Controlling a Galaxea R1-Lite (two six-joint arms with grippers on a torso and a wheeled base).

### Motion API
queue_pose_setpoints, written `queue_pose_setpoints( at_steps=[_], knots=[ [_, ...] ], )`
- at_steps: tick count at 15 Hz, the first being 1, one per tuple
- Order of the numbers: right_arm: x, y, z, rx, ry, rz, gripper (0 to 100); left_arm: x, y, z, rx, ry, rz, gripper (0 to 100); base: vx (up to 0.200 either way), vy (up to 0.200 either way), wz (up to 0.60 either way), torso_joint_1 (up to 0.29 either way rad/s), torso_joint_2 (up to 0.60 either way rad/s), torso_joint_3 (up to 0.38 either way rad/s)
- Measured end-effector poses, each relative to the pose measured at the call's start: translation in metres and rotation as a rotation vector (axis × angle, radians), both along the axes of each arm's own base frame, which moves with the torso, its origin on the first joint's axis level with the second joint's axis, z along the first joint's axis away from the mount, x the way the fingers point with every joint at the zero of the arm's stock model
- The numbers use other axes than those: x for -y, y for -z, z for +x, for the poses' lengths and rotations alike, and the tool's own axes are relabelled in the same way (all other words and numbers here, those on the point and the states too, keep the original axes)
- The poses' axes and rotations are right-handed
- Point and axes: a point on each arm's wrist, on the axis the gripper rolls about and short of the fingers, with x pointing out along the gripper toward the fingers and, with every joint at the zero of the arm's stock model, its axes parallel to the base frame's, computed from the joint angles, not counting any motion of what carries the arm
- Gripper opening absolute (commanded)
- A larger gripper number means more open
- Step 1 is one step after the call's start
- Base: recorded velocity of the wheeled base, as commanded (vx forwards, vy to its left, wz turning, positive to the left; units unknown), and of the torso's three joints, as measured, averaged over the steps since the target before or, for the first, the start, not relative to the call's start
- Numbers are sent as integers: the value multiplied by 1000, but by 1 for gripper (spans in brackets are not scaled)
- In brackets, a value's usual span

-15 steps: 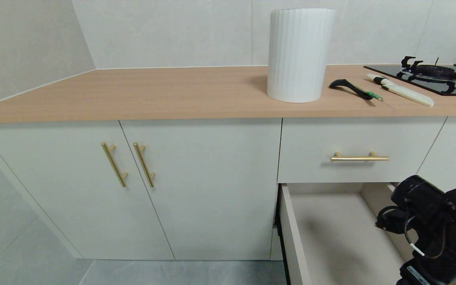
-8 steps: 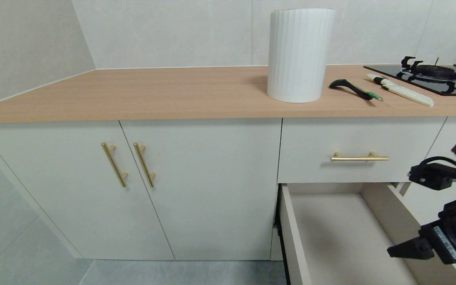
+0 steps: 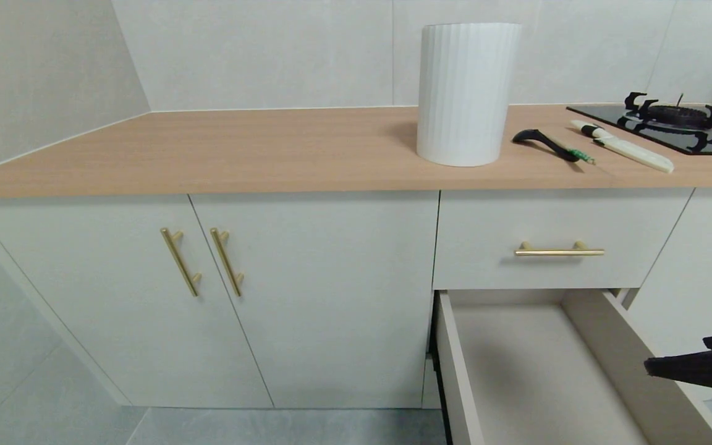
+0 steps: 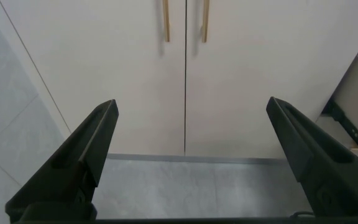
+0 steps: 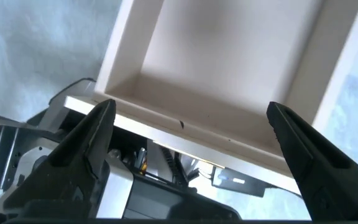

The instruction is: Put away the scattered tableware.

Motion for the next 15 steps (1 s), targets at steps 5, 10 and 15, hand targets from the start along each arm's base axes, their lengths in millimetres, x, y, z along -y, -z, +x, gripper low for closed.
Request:
queue_pose_setpoints(
  at_steps=[5, 10, 15],
  knots=[
    [1, -3, -5, 24, -2, 7, 100, 0, 0, 0, 1, 0, 0, 100, 0, 0, 0, 59, -443, -340],
    [2, -4, -6, 29, -2, 8, 100, 0, 0, 0, -1, 0, 0, 100, 0, 0, 0, 134, -460, -328],
    [2, -2, -3, 24, 6, 2, 100, 0, 0, 0, 0, 0, 0, 100, 0, 0, 0, 153, -420, -279]
  ],
)
